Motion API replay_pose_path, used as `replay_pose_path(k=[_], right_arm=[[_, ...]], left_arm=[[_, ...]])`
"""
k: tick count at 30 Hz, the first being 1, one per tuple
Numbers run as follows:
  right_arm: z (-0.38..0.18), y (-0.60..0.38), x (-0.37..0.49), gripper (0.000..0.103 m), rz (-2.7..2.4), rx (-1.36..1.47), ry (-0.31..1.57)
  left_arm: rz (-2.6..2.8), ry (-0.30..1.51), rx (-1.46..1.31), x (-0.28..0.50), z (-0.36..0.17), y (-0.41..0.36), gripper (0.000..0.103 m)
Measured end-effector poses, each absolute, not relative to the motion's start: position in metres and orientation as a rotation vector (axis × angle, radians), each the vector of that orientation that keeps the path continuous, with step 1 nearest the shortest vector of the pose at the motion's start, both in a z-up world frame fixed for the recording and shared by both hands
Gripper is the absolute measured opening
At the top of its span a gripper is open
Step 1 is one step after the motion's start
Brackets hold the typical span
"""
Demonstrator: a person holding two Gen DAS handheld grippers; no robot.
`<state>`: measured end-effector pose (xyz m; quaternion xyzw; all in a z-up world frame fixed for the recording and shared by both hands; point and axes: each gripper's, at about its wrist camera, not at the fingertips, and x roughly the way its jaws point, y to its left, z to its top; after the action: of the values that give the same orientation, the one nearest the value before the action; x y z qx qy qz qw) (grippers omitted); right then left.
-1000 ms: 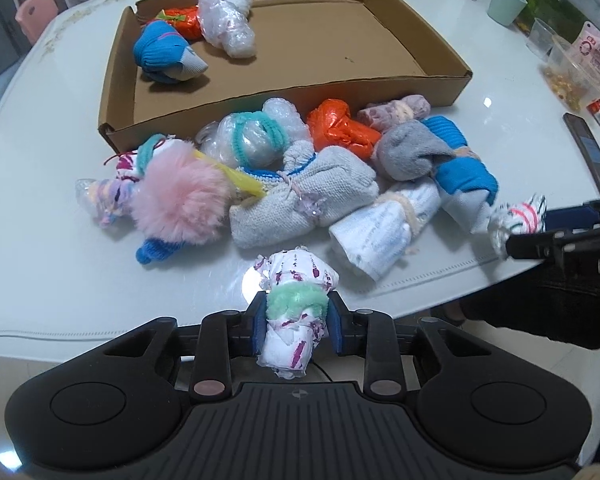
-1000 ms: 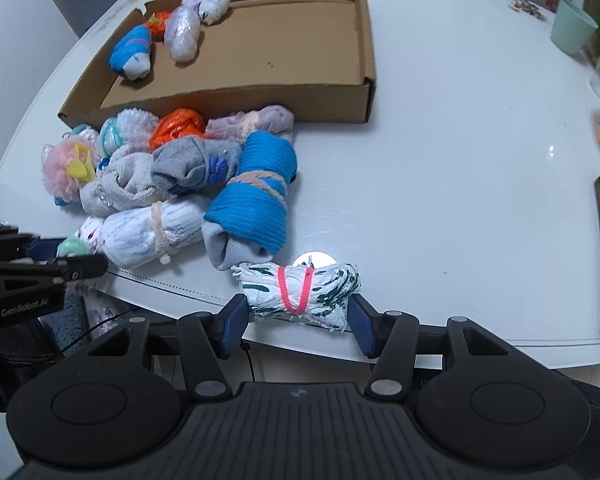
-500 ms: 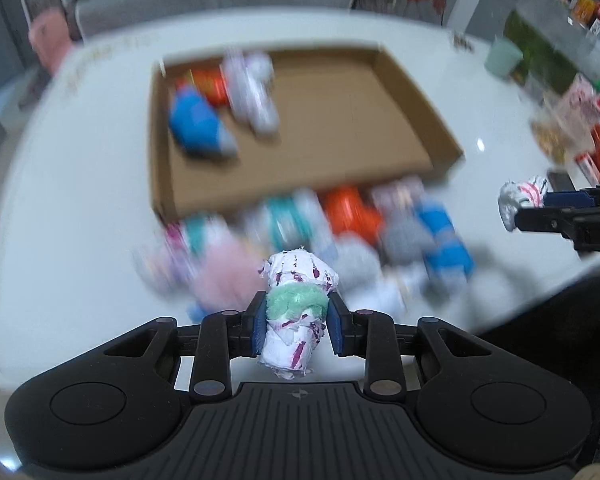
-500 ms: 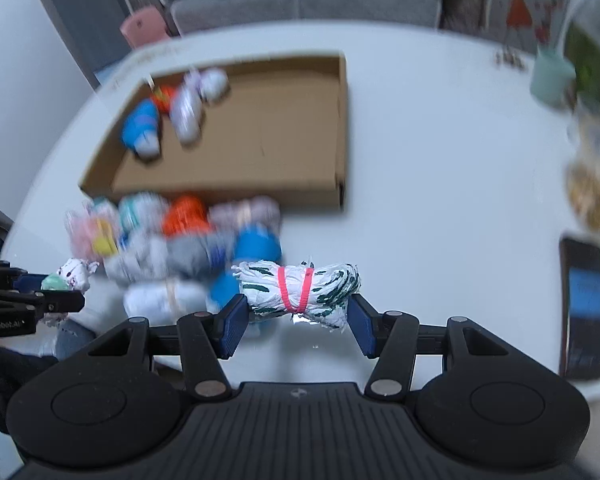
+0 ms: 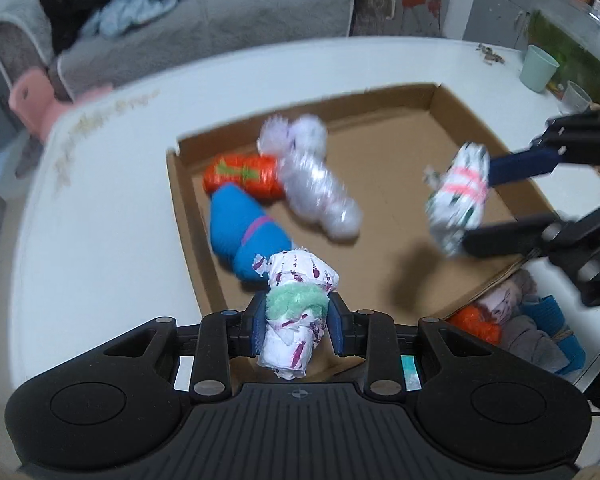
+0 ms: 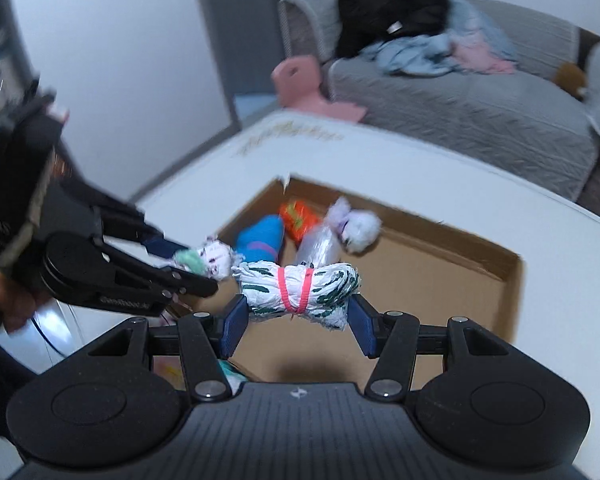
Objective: Organize objects
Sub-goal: 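Carry both bundles into the tray and open both tools to release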
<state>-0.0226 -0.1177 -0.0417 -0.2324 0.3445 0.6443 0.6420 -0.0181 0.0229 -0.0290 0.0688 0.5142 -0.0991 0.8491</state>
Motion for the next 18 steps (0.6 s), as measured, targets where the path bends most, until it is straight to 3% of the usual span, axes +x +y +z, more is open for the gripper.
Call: replay_pose_path(k=[18], right_arm=[[-0.090,-0.070,-0.060,0.051,1.549,-0.786,0.772]], left_arm=[[-0.118,1.120,0.151,-0.006,-0.066,0.020,0.040]])
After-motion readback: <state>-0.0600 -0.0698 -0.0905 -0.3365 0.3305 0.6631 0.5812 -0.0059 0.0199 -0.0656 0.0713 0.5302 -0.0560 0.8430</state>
